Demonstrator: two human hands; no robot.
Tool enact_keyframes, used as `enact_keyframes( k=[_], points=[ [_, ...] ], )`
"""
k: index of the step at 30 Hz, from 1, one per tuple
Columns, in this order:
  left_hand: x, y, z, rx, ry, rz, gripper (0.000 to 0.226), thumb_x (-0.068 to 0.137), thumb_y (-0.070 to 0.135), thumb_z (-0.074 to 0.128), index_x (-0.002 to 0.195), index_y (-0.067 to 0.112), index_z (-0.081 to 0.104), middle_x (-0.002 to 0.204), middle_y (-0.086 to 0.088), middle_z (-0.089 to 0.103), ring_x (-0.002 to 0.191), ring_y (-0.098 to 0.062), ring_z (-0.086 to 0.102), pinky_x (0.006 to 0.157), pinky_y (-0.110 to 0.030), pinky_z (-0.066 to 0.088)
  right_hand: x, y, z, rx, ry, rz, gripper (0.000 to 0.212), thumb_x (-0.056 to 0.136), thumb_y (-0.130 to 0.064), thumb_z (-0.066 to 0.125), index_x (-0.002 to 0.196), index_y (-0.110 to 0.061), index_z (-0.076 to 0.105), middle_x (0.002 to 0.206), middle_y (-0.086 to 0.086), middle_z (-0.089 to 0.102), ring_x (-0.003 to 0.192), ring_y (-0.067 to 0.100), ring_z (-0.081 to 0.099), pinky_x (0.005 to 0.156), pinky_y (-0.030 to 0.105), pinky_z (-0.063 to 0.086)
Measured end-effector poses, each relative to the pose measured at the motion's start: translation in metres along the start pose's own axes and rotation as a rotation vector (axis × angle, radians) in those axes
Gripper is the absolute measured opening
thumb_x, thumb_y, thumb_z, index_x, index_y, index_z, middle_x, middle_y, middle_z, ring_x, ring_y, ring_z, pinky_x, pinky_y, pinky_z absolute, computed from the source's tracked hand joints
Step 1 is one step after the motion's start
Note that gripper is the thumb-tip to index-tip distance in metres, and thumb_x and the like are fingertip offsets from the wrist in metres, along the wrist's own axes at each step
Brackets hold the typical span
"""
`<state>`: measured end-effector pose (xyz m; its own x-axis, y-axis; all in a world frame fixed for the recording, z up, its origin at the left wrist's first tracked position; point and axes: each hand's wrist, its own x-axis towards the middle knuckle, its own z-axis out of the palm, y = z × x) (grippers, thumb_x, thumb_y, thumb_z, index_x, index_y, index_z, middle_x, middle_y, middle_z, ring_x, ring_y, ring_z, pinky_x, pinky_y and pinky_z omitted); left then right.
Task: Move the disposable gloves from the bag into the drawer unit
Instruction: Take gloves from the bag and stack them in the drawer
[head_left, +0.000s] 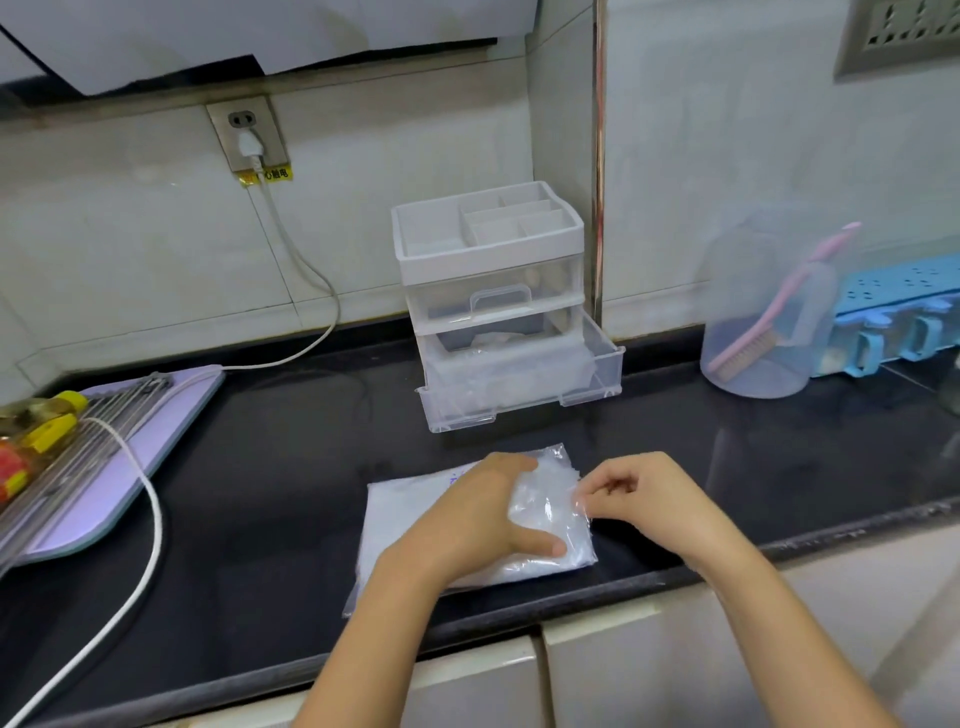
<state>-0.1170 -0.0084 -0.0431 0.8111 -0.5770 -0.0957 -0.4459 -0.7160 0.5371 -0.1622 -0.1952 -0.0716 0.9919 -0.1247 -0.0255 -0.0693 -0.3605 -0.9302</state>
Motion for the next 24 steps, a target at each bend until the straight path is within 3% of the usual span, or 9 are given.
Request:
enact_keyframes(
  k=[4,7,10,15,20,24],
  points=[
    [-0.002,-0.004,0.006,-0.037,0.035,0.017,0.087,0.072,0.044,0.079,0.144,0.033,0.031,0.146,0.018,0.034,0.129,-0.001,0.037,0.093,-0.013,0.027,-0.013,-0.001,0.007,0.067,-0.02,-0.025,0.007,0.08,-0.015,0.074,0.078,-0.019,0.078,0.078,-0.003,0.074,0.074,0.007,0.065,0.07,0.013,0.05],
    [-0.003,-0.006,0.008,-0.064,0.047,0.022,0.087,0.071,0.044,0.079,0.143,0.034,0.031,0.145,0.019,0.035,0.128,-0.001,0.037,0.093,-0.014,0.028,-0.015,-0.004,0.005,0.044,-0.063,0.027,0.009,0.084,-0.026,0.07,0.084,-0.023,0.078,0.073,-0.009,0.071,0.06,-0.002,0.055,0.06,0.011,0.043],
    [-0.002,-0.007,0.01,-0.066,0.051,0.023,0.088,0.07,0.044,0.079,0.143,0.033,0.032,0.142,0.019,0.036,0.128,-0.003,0.038,0.093,-0.016,0.03,-0.011,-0.007,0.009,-0.033,-0.102,0.06,0.016,0.082,-0.037,0.071,0.09,-0.023,0.075,0.067,-0.008,0.067,0.057,0.001,0.05,0.06,0.017,0.041],
    [-0.001,-0.004,0.012,-0.034,0.038,0.043,0.087,0.07,0.039,0.079,0.143,0.032,0.033,0.144,0.016,0.036,0.127,-0.004,0.039,0.091,-0.016,0.03,0.001,-0.008,0.022,-0.091,0.079,0.092,0.021,0.075,-0.025,0.08,0.071,-0.008,0.069,0.042,-0.011,0.049,0.05,0.008,0.046,0.059,0.025,0.046],
    [-0.003,-0.005,0.013,-0.004,0.02,0.032,0.091,0.073,0.039,0.079,0.147,0.029,0.027,0.15,0.014,0.028,0.134,-0.006,0.033,0.094,-0.014,0.026,0.0,-0.002,0.025,-0.034,0.221,0.059,0.016,0.074,-0.023,0.081,0.067,-0.01,0.073,0.057,0.002,0.063,0.053,0.009,0.055,0.061,0.023,0.049],
    [-0.002,-0.004,0.012,0.012,0.015,0.031,0.092,0.073,0.039,0.079,0.148,0.028,0.026,0.152,0.013,0.026,0.135,-0.006,0.031,0.096,-0.014,0.024,-0.006,0.001,0.02,-0.007,0.267,0.007,0.01,0.079,-0.019,0.076,0.069,-0.019,0.075,0.064,-0.003,0.07,0.061,0.007,0.063,0.065,0.021,0.052]
  ],
)
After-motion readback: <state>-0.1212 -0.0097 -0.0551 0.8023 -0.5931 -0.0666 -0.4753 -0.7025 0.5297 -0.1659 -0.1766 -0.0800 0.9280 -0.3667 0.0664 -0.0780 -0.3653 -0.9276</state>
